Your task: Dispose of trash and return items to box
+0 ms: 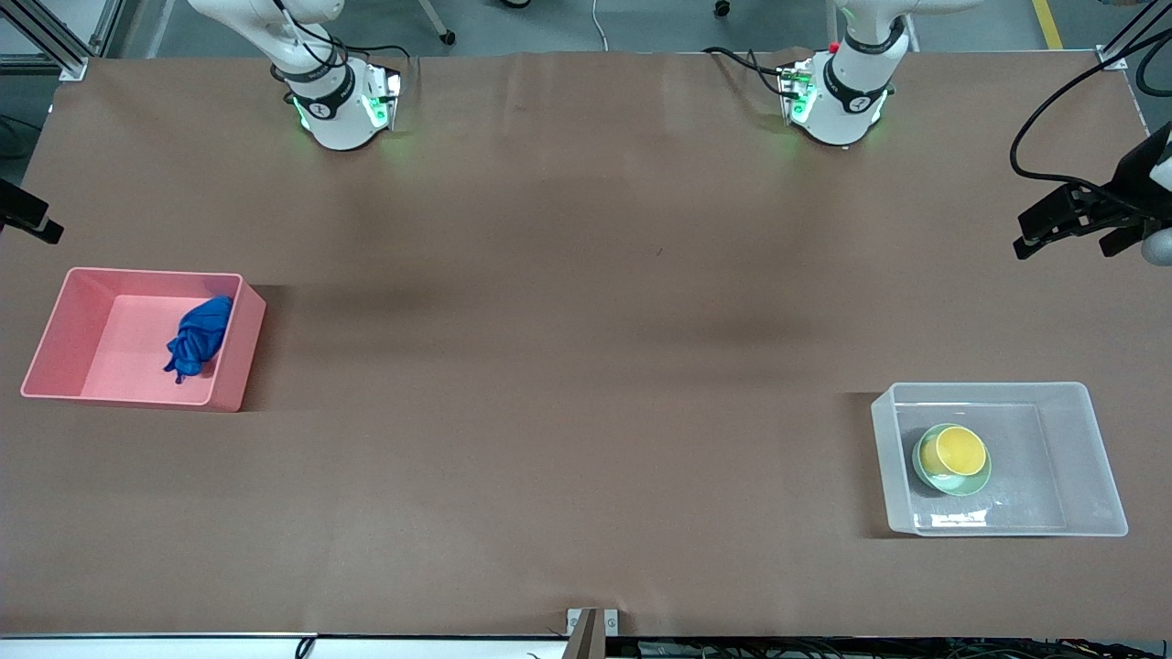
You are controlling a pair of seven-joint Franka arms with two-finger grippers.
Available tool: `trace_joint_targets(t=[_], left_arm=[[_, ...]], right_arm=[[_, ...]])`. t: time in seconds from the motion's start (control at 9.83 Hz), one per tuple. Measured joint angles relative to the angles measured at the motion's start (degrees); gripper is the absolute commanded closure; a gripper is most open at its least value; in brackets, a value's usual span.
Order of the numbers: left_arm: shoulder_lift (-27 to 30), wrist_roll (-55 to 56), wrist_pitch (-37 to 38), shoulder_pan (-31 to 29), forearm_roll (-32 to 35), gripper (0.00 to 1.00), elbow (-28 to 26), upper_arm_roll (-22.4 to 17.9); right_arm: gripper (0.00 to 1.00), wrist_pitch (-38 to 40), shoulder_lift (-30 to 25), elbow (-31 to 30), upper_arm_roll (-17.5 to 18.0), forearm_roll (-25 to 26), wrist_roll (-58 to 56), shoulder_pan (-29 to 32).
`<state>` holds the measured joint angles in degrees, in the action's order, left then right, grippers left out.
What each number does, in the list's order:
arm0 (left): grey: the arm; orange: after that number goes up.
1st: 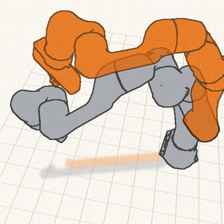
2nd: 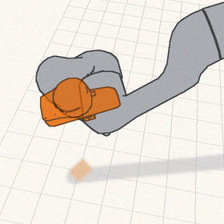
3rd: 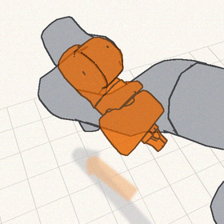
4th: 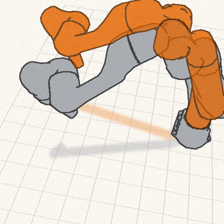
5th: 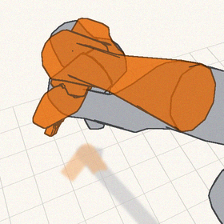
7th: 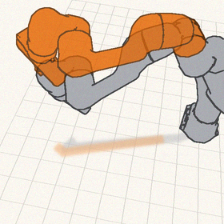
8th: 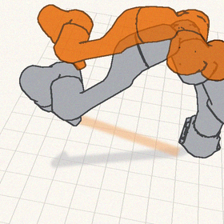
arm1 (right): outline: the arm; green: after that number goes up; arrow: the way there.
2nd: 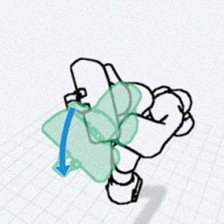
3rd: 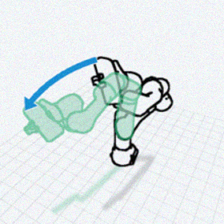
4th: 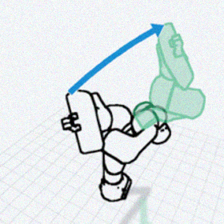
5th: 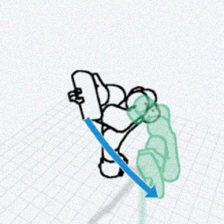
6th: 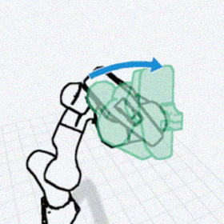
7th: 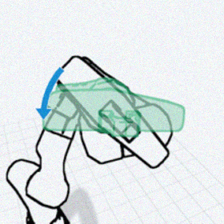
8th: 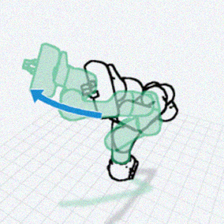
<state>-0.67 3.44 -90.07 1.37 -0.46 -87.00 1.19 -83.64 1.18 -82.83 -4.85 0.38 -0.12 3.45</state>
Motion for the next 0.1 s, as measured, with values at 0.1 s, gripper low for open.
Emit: trace_joint_targets(t=[0.1], left_arm=[[0.0,0.0,0.7,0.0,0.0,0.00,0.0,0.0]], right_arm=[[0.00,0.0,0.0,0.0,0.0,0.0,0.0,0.0]])
